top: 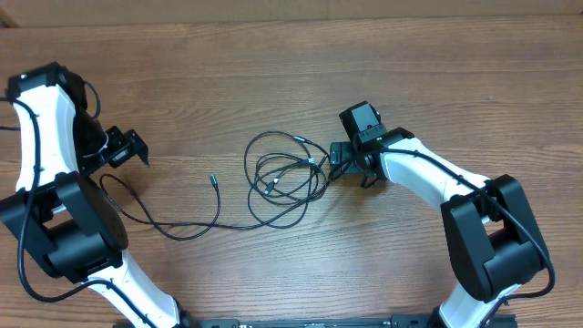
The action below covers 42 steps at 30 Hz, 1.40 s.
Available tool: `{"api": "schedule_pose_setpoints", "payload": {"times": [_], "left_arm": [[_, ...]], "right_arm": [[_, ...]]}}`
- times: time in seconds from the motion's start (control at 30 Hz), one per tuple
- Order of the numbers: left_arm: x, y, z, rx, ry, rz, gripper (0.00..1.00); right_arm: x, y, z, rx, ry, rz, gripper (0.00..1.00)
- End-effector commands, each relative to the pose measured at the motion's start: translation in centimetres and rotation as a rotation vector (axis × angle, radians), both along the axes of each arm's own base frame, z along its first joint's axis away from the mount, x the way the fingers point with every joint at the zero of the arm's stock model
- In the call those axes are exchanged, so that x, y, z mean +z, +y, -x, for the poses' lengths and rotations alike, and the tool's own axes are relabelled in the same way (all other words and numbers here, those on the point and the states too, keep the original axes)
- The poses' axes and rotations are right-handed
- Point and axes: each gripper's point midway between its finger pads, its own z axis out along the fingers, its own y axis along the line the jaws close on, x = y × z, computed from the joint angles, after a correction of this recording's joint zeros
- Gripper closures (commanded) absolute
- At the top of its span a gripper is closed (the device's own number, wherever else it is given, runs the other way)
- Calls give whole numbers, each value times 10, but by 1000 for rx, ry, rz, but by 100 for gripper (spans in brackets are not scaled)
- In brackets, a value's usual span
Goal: Untangle cables
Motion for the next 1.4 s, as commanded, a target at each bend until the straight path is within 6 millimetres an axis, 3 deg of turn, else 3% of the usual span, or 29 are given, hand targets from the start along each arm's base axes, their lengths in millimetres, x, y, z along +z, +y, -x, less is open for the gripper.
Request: {"api": "schedule_pose_setpoints", "payload": {"times": [0.0,0.1,0.27,0.37,0.57,0.77,0.97,1.1,1.13,1.27,1.37], "left_arm": [[28,-3,-23,-23,-119,32,2],[40,-23,-34,-83,-188,99,4],[36,-68,-41,-190,-189,173,3],[27,-95,-35,-277,-148,193,4],[0,-131,-13,-455,-16,128,10],[-27,-146,17,-604,124,33,12],[-52,-139,29,-729,191,-111,10],[-64,-152,26,-811,142,-39,40],[-64,-154,25,-824,133,-27,43],[-54,-163,25,-851,76,31,42],[-46,-178,23,-909,-5,117,32]], "right_arm": [[-2,-1,2,-5,6,-1,0],[-2,-1,2,-5,5,-1,0],[-2,2,0,-2,-1,-12,0],[-2,3,-1,0,-3,-22,0],[-1,5,-1,3,-3,-27,0],[0,7,-5,3,-21,-36,0],[0,6,-5,3,-20,-36,0],[0,6,-5,3,-20,-35,0],[0,6,-5,3,-20,-35,0],[0,6,-5,3,-20,-35,0],[0,6,-5,3,-21,-36,0]]}}
